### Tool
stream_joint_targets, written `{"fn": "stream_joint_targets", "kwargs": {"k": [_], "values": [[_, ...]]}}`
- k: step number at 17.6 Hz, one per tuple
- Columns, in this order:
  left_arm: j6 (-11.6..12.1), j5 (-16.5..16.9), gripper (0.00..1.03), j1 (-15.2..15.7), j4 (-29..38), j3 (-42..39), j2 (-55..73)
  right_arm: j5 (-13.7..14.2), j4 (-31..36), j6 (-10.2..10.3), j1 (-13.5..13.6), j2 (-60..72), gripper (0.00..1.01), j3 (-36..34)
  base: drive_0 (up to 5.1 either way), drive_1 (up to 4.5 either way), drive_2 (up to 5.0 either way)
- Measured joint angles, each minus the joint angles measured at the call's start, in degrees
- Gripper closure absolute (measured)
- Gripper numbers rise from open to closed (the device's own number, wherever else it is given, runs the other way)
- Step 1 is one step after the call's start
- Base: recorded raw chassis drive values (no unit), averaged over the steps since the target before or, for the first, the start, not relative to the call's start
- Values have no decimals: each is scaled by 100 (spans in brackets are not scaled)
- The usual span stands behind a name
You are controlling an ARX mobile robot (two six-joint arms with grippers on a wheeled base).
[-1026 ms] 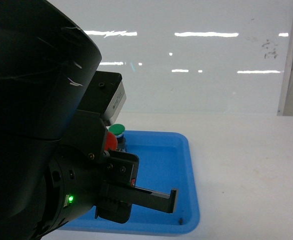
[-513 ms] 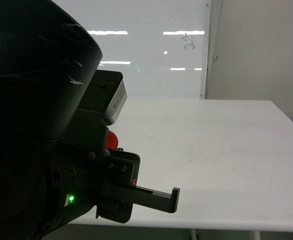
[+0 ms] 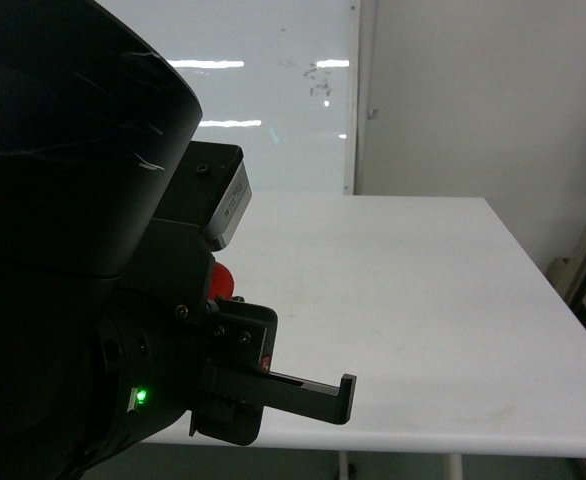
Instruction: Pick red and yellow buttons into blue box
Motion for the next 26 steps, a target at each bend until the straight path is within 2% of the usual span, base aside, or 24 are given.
{"fn": "stream_joint_targets", "kwargs": {"k": [14,26], "values": [[0,-2,78,0,17,2,0,-2,4,0,0,0,71,0,504,-241,-241],[0,-2,78,15,4,2,2,0,7,0,0,0,71,0,456,-397,-73]]}}
